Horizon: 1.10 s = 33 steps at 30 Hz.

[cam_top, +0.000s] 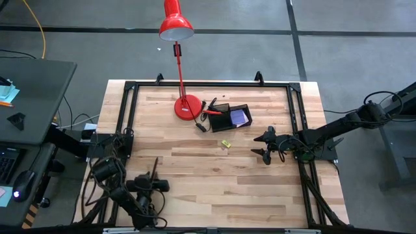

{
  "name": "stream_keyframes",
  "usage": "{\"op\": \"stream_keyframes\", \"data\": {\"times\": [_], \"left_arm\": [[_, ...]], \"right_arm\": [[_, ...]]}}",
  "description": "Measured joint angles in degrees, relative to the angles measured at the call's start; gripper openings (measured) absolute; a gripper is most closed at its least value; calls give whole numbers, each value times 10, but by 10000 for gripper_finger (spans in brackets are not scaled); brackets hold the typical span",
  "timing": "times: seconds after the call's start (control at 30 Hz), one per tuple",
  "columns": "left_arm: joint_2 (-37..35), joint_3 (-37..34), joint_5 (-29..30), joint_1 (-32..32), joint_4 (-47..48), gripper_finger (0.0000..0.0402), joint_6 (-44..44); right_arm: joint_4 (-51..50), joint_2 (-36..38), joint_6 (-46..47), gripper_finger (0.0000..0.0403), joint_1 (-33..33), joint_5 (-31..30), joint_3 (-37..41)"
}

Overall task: Pick and place office supplies into organizer
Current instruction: Put the black pen into the black desk organizer

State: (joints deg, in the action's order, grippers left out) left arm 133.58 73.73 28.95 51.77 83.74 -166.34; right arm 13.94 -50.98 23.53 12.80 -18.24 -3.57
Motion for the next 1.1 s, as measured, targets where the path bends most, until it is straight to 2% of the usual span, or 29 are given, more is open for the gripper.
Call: {"op": "stream_keyframes", "data": {"times": [0.37,0.5,0.63,0.73,0.9,1.0,1.1], "left_arm": [[0,-2,-11,-12,-1,20,15],[0,2,-4,-15,6,20,15],[4,18,33,-16,24,37,37],[5,31,65,-16,53,27,73],[4,33,71,-16,56,17,95],[2,33,111,-16,59,19,133],[2,33,166,-16,59,28,209]], "right_arm": [[0,0,0,261,0,0,0],[0,0,0,261,0,0,0],[0,0,0,261,0,0,0],[0,0,0,261,0,0,0],[0,0,0,261,0,0,0],[0,0,0,261,0,0,0],[0,0,0,261,0,0,0]]}}
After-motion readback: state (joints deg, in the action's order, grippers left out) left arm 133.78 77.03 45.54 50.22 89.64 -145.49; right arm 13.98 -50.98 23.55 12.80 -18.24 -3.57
